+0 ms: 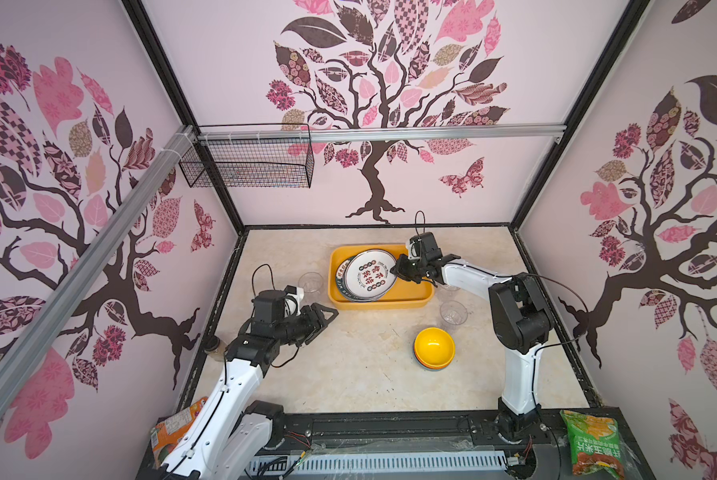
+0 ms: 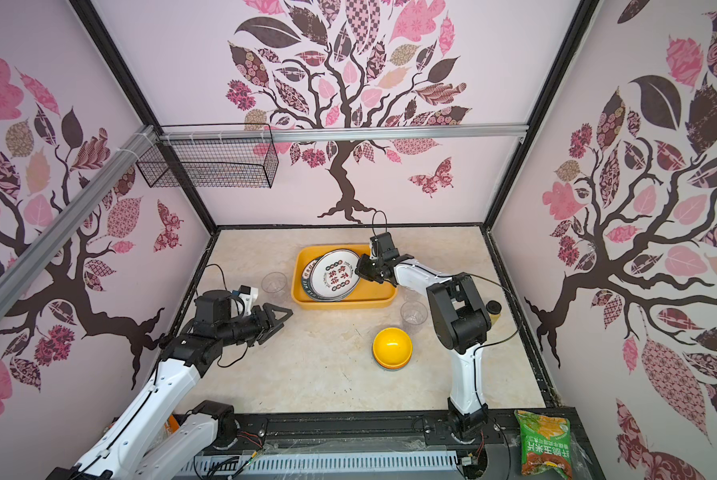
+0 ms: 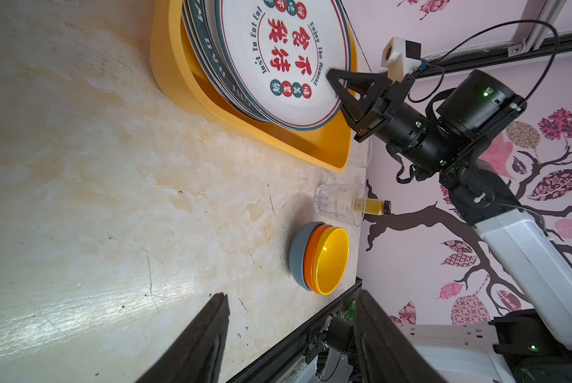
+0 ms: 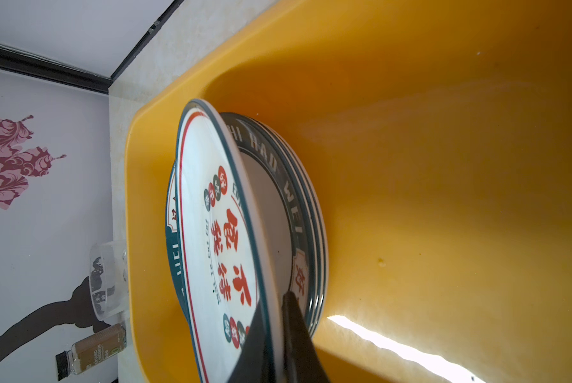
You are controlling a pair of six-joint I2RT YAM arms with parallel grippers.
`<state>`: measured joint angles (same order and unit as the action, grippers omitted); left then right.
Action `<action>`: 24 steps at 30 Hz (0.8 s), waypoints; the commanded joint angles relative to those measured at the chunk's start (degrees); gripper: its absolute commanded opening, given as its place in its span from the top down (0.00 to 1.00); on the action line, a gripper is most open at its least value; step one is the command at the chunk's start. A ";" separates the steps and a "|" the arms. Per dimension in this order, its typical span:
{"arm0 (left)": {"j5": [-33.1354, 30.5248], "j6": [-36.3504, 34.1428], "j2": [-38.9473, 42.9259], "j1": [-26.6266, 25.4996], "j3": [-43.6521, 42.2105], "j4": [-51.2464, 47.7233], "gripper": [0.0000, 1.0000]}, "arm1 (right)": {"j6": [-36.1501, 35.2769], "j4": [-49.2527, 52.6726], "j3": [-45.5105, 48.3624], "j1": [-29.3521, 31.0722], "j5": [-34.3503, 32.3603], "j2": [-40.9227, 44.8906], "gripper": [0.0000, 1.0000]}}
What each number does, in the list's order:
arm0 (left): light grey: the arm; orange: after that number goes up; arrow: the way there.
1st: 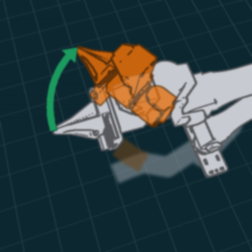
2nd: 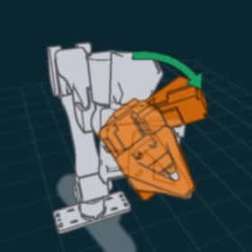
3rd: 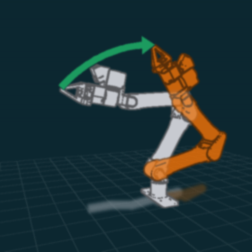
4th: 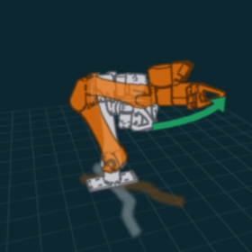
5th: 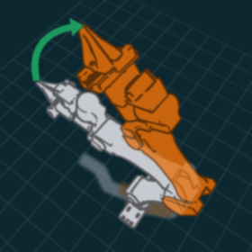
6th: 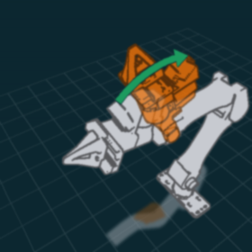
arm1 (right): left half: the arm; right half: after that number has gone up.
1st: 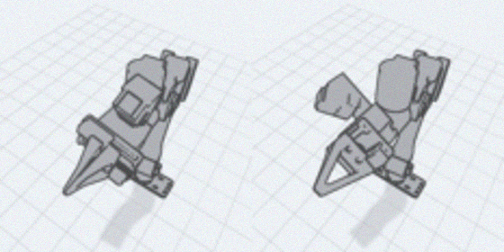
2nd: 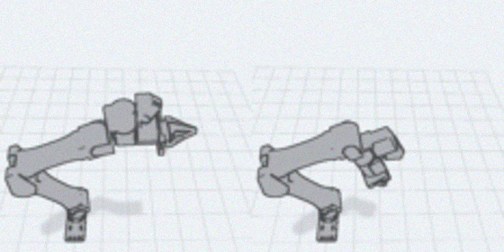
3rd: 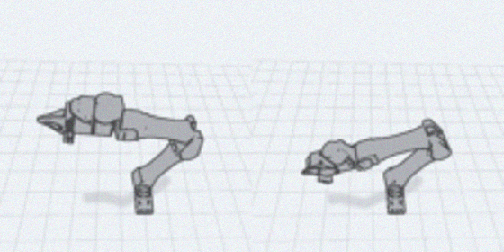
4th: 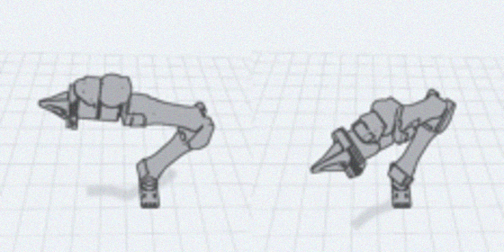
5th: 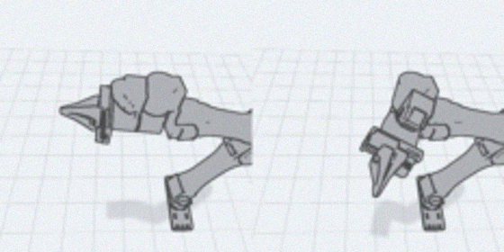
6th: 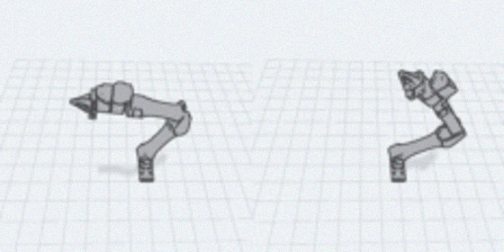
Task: Place the mixed dishes into the plastic bin
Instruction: 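Lower the plate onto the stacked plates and open the right gripper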
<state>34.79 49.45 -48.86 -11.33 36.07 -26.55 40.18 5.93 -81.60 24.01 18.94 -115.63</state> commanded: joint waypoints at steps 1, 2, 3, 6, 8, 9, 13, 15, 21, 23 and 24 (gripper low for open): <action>0.11 -0.33 -0.18 0.26 -1.69 1.31 0.37 | 0.78 -2.21 -4.04 -0.18 1.45 -1.84 1.00; 0.11 -0.36 -0.26 0.18 -1.84 1.30 0.37 | 0.85 -2.22 -4.24 -0.19 1.58 -2.11 1.00; 0.11 -0.32 -0.22 0.21 -1.88 1.32 0.37 | 0.94 -2.23 -4.42 -0.19 1.67 -2.19 1.00; 0.11 -0.23 -0.25 0.17 -2.05 1.31 0.37 | 1.20 -2.42 -4.57 -0.19 1.72 -2.58 1.00; 0.11 -0.13 -0.26 0.20 -2.15 1.31 0.37 | 1.38 -2.58 -4.62 -0.19 1.80 -2.88 1.00; 0.15 -0.14 -0.22 0.21 -2.24 1.39 0.37 | 1.43 -2.68 -4.71 -0.19 1.93 -3.00 1.00; 0.19 0.03 -0.43 0.17 -2.37 1.56 0.37 | 1.70 -2.85 -5.01 -0.11 2.33 -3.61 1.00; 0.31 0.11 -0.27 0.19 -2.35 1.58 0.37 | 1.83 -2.86 -5.19 -0.10 2.50 -3.76 1.00; 0.33 0.29 -0.03 0.21 -2.59 1.57 0.37 | 1.83 -2.77 -5.50 -0.10 2.77 -4.36 1.00; 0.28 0.29 0.05 0.25 -2.65 1.58 0.37 | 1.99 -2.84 -5.50 -0.13 2.86 -4.55 1.00; 0.28 0.23 0.00 0.18 -2.69 1.58 0.37 | 2.00 -2.94 -5.50 -0.10 2.90 -4.68 1.00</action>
<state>34.81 49.69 -49.17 -11.33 34.85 -25.93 41.60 4.86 -84.07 24.01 20.21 -117.93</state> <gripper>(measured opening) 0.628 0.092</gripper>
